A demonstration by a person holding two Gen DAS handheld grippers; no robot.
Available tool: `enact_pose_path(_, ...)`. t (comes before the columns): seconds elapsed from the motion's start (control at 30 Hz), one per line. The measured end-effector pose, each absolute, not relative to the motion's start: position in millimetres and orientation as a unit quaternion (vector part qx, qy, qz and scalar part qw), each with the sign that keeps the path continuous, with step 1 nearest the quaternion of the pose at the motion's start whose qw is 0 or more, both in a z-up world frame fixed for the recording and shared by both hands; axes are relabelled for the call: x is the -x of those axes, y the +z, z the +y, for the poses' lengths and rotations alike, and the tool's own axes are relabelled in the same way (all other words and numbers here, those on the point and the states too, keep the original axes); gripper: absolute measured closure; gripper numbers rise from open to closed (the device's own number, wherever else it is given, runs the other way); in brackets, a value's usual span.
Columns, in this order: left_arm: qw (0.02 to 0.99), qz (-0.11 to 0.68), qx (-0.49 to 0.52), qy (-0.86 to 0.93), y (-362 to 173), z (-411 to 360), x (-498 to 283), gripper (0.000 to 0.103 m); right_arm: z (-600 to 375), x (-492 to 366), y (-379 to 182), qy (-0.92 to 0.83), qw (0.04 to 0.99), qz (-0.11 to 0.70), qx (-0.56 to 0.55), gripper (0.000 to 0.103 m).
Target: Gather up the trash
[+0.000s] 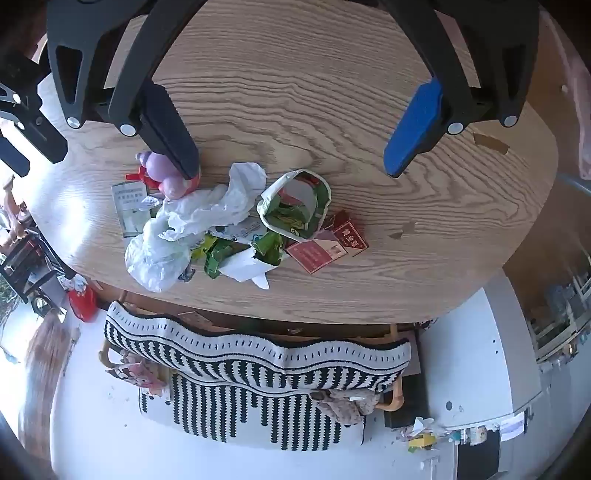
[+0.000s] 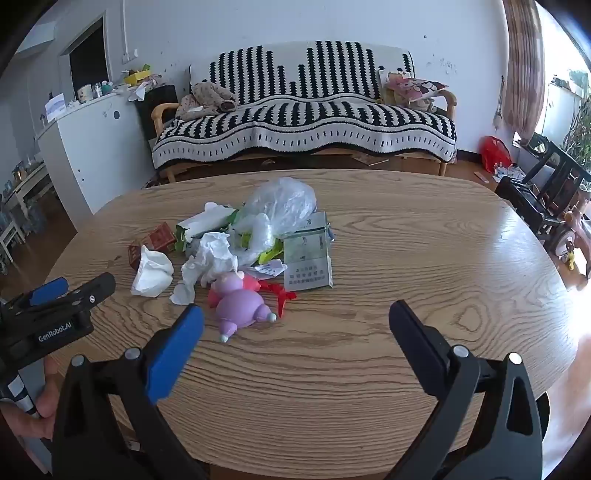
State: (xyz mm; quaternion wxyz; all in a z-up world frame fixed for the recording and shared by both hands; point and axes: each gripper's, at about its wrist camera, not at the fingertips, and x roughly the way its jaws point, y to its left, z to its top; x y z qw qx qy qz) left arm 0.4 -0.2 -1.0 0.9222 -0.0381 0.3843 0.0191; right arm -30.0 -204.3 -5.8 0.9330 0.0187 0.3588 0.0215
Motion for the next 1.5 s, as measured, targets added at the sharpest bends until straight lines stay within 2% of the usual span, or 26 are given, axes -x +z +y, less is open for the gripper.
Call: enact_pose_path(1.5,0.92,0.39,0.023,0.02,-4.0,-5.0,0.1,0.006,-206.2,30.9,-3.1,0.028,0.933,0.358,-0.03,0.006)
